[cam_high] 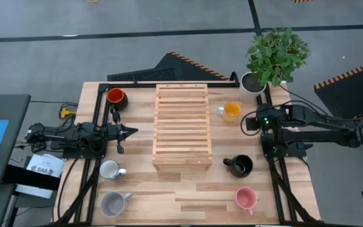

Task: Place coffee mugs
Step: Put the yellow mug on the shelf

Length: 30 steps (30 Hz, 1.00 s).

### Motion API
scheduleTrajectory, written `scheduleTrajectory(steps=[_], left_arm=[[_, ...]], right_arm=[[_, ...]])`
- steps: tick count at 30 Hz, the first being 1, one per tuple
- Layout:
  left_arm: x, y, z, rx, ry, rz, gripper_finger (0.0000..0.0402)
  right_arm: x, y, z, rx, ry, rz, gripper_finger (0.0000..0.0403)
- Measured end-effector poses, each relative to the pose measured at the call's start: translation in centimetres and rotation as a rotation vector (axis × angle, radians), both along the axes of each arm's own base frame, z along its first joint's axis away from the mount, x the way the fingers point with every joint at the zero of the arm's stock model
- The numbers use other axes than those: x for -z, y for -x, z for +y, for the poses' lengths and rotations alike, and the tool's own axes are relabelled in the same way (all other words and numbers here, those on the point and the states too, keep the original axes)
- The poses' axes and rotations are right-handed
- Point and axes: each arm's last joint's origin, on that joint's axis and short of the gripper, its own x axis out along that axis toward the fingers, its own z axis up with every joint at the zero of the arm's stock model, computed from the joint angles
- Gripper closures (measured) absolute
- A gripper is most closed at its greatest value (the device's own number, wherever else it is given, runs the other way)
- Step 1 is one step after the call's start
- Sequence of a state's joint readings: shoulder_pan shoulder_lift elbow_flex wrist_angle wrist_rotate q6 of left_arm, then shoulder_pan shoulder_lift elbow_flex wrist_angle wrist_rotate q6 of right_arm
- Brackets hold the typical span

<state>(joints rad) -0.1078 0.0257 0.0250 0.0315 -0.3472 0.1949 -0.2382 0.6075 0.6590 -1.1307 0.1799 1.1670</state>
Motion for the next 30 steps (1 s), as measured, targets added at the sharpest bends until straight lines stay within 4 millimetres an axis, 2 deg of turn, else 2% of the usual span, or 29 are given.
scheduleTrajectory(steps=[6,13,21,30], left_arm=[[0.0,0.0,0.0,0.000,0.000,0.000,0.0402],[0.0,0.0,0.0,0.000,0.000,0.000,0.0401],[0.0,0.0,0.0,0.000,0.000,0.000,0.0401],[0.0,0.0,0.0,0.000,0.000,0.001,0.0401]], right_arm=[[0.0,0.0,-0.1,0.019,-0.004,0.003,0.0186],[0.4,-0.7,-0.9,0.150,0.006,0.031,0.0186],[0.0,-3.4,-2.9,0.285,0.088,-0.124,0.0186],[2.2,-6.1,-5.4,0.312,0.068,-0.006,0.0186]])
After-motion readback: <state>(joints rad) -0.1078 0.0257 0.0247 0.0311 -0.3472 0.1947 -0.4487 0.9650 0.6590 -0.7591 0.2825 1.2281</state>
